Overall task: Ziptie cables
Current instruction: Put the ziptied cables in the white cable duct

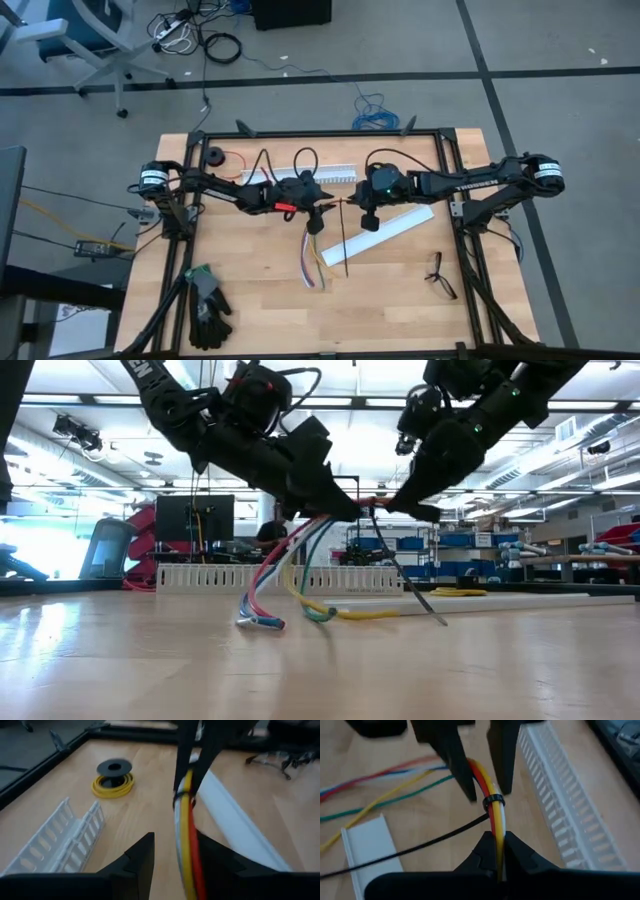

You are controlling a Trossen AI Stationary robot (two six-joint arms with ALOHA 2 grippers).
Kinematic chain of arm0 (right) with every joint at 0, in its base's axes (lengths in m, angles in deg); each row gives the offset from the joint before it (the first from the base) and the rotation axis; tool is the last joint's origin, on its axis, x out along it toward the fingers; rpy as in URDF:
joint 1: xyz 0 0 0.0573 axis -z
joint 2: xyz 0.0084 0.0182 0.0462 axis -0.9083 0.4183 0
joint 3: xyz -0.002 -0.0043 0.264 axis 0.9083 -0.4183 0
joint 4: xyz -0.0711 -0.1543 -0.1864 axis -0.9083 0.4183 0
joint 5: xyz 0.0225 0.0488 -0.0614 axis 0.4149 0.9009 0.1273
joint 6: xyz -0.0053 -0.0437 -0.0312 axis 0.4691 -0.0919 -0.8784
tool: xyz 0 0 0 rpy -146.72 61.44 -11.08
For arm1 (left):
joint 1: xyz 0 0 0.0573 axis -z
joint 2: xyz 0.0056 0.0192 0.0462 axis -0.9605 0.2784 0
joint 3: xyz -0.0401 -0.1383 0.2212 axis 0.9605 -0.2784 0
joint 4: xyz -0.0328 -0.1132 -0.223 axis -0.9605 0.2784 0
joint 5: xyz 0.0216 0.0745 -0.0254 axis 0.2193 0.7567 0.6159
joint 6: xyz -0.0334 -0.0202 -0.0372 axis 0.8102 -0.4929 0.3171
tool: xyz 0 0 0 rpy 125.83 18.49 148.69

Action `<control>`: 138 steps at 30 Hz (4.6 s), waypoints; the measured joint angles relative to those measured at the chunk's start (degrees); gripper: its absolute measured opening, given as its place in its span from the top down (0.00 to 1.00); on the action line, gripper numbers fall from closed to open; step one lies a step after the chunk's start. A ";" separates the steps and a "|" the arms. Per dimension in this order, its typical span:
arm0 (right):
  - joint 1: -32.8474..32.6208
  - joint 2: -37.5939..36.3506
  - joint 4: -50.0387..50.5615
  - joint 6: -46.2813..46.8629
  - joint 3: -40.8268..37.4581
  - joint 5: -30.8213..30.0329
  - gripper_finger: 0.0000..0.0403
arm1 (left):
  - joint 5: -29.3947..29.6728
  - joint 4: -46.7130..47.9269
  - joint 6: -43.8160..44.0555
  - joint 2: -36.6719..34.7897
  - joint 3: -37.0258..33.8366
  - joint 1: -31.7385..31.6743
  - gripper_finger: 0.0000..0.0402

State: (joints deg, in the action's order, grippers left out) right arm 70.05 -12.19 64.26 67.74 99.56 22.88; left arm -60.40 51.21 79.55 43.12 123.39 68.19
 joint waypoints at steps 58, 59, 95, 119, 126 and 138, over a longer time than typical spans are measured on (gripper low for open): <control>-3.30 -16.49 4.94 -5.86 3.65 -21.06 1.00 | 11.70 28.31 0.39 -10.21 1.93 0.11 0.96; -3.58 -16.54 4.78 -5.85 3.65 -22.11 1.00 | 11.70 28.48 0.39 -10.48 1.93 0.11 0.96; -3.72 -11.29 6.08 0.31 3.76 -27.22 1.00 | 18.97 41.72 1.30 -13.04 1.25 0.01 0.97; 11.94 8.48 -6.92 -4.12 3.64 -9.19 1.00 | 23.95 61.87 -16.71 -15.27 9.06 -13.39 0.99; 13.31 10.45 -5.38 -3.99 3.63 -6.73 1.00 | 23.35 59.46 -19.58 -5.56 9.13 -13.84 0.97; 13.60 15.86 -2.18 -0.11 3.58 -4.28 1.00 | 22.89 55.81 -20.64 -1.30 9.13 -13.90 0.93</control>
State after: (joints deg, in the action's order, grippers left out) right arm 83.65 3.67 62.08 67.63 103.14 18.60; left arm -37.51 107.02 58.91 41.81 132.52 54.29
